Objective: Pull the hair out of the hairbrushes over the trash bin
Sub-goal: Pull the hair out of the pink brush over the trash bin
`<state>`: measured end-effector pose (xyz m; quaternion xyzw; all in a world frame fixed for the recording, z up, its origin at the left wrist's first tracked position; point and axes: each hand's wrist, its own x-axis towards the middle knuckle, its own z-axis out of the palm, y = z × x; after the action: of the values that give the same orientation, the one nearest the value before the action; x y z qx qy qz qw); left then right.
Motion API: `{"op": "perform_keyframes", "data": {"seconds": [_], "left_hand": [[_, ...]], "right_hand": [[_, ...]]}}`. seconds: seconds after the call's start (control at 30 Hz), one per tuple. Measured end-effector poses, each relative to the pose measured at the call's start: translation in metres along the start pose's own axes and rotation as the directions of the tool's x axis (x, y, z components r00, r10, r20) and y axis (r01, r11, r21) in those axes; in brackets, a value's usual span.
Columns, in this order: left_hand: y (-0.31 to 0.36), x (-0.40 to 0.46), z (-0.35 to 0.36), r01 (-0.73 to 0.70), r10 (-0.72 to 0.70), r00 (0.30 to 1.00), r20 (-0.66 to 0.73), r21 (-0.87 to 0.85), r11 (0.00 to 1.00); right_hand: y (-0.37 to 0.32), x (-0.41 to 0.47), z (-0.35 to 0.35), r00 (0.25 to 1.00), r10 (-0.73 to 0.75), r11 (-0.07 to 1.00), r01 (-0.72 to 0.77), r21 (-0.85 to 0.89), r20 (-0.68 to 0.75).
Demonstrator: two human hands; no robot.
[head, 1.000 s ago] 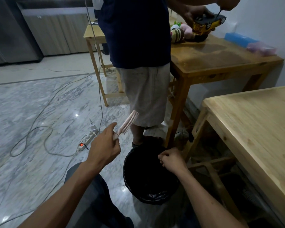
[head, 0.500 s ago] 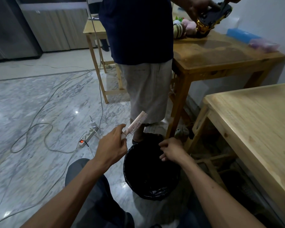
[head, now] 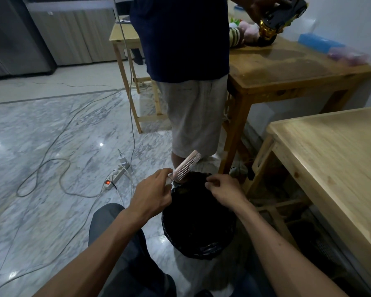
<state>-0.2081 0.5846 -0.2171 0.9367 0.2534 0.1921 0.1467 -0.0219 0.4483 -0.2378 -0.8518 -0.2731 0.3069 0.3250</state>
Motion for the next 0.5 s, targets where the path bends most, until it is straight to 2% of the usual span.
{"op": "perform_keyframes", "data": {"seconds": [0.03, 0.07, 0.13, 0.2, 0.23, 0.3, 0.5], "left_hand": [[0.001, 0.0, -0.001, -0.036, 0.036, 0.999, 0.005, 0.005, 0.999], [0.002, 0.001, -0.002, -0.083, 0.083, 0.996, 0.01, 0.013, 0.996], [0.002, 0.001, -0.005, -0.175, 0.175, 0.984, 0.018, 0.041, 0.984], [0.001, 0.003, -0.008, -0.223, 0.223, 0.975, 0.005, 0.05, 0.974], [0.0, 0.004, -0.011, -0.234, 0.235, 0.972, -0.003, 0.044, 0.971], [-0.004, 0.006, -0.015, -0.256, 0.257, 0.967, -0.002, 0.029, 0.966], [-0.015, 0.001, -0.016, -0.278, 0.278, 0.96, 0.015, 0.004, 0.96]], "right_hand": [[-0.002, -0.001, 0.002, 0.997, -0.065, 0.994, 0.062, 0.088, 0.033], [-0.006, -0.002, 0.003, 0.988, -0.124, 0.96, 0.096, 0.263, 0.091], [-0.012, -0.003, 0.003, 0.962, -0.195, 0.773, 0.031, 0.634, 0.192], [-0.017, -0.003, 0.0, 0.953, -0.225, 0.576, -0.04, 0.816, 0.205], [-0.019, -0.003, -0.001, 0.957, -0.221, 0.525, -0.044, 0.85, 0.186], [-0.018, -0.001, 0.001, 0.97, -0.206, 0.527, -0.003, 0.85, 0.132], [-0.015, -0.001, 0.008, 0.998, -0.056, 0.714, 0.037, 0.699, 0.004]]}}
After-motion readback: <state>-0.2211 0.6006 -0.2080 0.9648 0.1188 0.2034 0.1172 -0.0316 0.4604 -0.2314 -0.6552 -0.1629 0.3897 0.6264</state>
